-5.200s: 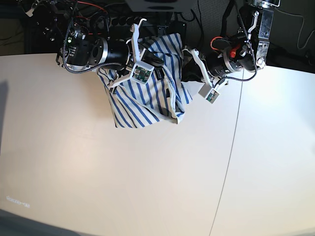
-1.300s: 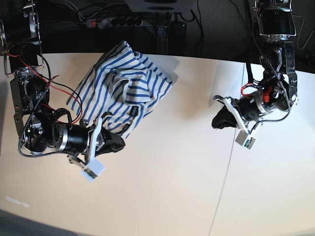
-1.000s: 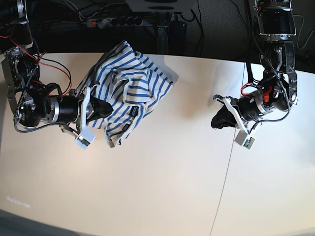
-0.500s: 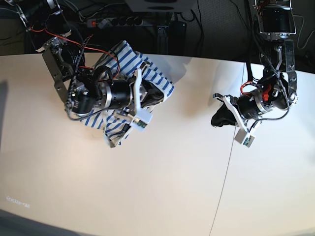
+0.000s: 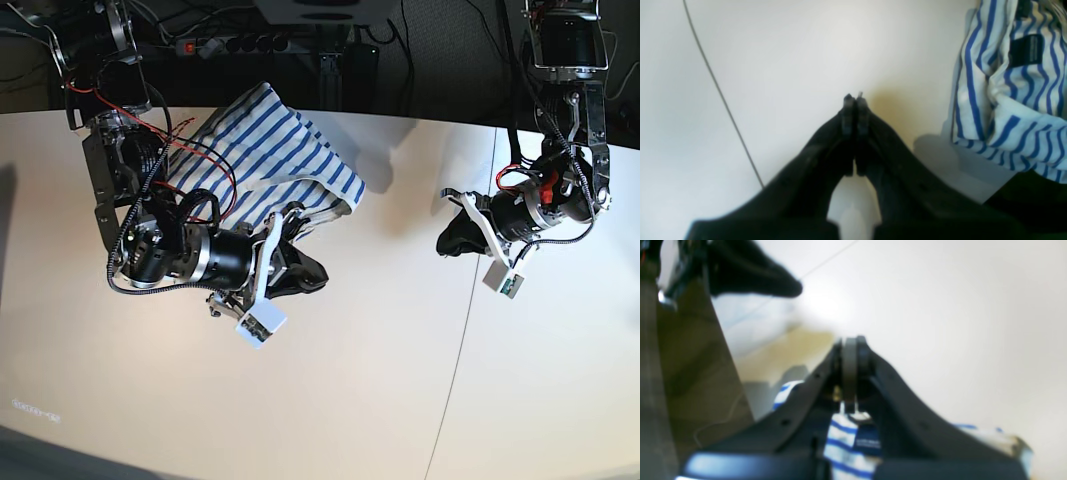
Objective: Fold the T-shirt properly
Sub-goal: 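Lower the bundle onto the table with the right gripper and release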
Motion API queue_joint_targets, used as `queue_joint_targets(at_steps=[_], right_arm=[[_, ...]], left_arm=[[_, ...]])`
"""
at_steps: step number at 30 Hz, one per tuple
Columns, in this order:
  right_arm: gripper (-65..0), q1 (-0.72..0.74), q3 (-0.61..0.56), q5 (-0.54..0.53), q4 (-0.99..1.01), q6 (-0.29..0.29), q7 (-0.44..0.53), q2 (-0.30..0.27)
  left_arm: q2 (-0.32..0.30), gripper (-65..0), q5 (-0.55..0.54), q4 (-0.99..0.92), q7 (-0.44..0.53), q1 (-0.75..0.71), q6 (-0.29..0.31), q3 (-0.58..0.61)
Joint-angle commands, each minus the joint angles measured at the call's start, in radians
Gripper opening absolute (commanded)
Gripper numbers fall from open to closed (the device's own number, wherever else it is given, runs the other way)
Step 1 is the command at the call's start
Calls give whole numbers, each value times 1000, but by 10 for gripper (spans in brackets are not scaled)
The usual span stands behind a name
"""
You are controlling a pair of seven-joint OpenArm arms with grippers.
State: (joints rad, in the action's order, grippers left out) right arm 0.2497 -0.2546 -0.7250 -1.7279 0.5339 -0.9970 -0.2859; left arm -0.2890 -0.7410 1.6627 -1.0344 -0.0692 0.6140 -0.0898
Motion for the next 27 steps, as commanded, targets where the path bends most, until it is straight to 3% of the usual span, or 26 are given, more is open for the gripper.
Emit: queue_joint_targets(at_steps=[1, 4, 10, 16, 23, 27], right_arm=[[-650, 27, 26, -16, -17, 72, 12, -3], [-650, 21, 106, -16, -17, 72, 0, -33], [-650, -38, 254, -18, -14, 68, -2, -196], [-650, -135, 274, -42, -10, 68, -2, -335], [-650, -243, 273, -42, 34, 69, 2, -351], [-650, -273, 273, -36, 39, 69, 2, -351]], left_arm=[[-11, -650, -32, 17, 4, 14, 27, -3], [-10, -650, -114, 18, -53, 3, 27, -3], [-5, -650, -122, 79, -78, -113, 31, 58], [-5, -650, -122, 110, -69, -187, 31, 142], [-5, -650, -1, 110, -1, -192, 32, 308], [-4, -650, 36, 110, 7, -156, 25, 340]])
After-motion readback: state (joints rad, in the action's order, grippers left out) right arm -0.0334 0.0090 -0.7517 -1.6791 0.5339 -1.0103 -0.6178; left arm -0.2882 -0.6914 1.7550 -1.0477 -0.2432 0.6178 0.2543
